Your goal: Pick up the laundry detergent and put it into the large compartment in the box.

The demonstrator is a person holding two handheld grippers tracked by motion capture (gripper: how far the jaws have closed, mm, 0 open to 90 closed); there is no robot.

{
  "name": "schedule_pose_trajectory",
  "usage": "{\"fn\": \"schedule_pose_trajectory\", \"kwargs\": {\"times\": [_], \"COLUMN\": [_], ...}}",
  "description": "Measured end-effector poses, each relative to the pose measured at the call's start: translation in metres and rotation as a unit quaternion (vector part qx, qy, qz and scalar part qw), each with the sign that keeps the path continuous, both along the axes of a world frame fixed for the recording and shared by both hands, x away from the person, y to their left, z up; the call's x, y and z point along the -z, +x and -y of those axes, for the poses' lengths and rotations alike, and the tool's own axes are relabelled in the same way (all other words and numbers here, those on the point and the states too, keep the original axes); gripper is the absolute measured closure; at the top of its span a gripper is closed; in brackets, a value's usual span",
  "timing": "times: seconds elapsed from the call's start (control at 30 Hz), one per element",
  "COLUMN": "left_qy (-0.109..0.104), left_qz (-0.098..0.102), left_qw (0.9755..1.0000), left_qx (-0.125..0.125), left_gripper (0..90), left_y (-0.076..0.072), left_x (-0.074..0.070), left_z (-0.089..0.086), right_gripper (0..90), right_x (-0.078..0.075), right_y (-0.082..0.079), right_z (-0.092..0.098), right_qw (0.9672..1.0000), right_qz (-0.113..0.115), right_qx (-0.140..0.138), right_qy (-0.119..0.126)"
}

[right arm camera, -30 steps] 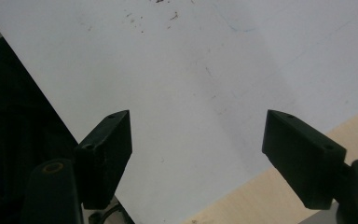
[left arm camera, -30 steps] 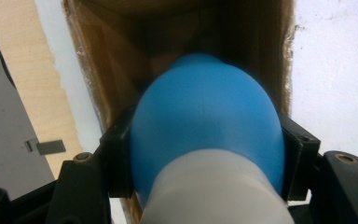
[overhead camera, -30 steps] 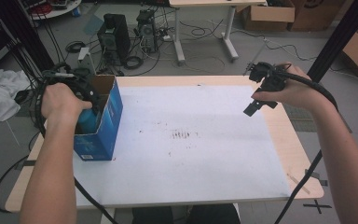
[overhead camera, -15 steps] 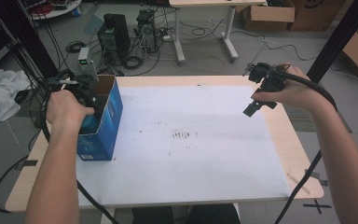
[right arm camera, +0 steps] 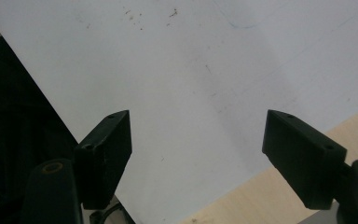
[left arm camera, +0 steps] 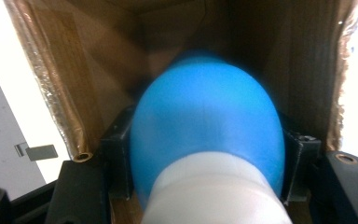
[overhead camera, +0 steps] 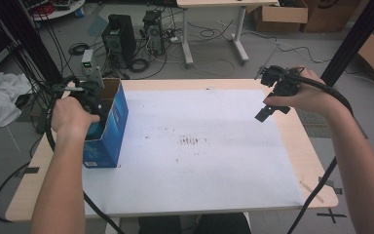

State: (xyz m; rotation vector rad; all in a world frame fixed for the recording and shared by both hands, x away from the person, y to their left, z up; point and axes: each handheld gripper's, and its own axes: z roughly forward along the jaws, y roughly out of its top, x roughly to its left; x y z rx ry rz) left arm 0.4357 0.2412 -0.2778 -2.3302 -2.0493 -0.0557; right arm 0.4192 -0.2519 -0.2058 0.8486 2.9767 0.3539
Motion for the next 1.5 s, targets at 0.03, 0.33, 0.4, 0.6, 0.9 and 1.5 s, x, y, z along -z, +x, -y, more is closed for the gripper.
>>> {"fn": "schedule_pose_trajectory", "kwargs": {"times": [0.03,0.33,0.4,0.6,0.9,1.5], "left_qy": [0.000,0.001,-0.001,-0.002,-0.004,-0.004], "left_qz": [-0.001,0.002,0.004,0.004,0.005,0.010], "left_qw": [1.0000,1.0000,1.0000,1.0000,1.0000,0.9999], "left_qx": [-0.001,0.000,-0.001,-0.002,-0.003,0.000], "left_gripper": [37.6,37.6,37.5,37.5,37.4,37.2], "left_y": [0.0001,0.0000,0.0003,0.0006,0.0012,0.0008], "left_x": [0.0007,0.0031,0.0031,0.0037,0.0039,0.0041], "left_z": [-0.0002,0.0005,-0.0003,0.0000,0.0006,0.0006], "right_gripper": [24.1,24.1,24.1,24.1,24.1,24.3], "right_x": [-0.0002,0.0008,0.0011,0.0004,0.0010,0.0002], "right_y": [-0.0001,0.0003,0.0003,-0.0004,-0.0005,-0.0002], "right_z": [0.0000,-0.0005,-0.0011,-0.0012,-0.0017,-0.0038], "right_qw": [1.0000,1.0000,1.0000,1.0000,1.0000,0.9999], "right_qz": [0.000,0.000,0.000,-0.001,-0.001,0.000], "right_qx": [0.000,0.002,0.002,0.005,0.004,0.005], "right_qy": [0.001,-0.002,-0.004,-0.007,-0.006,-0.012]}}
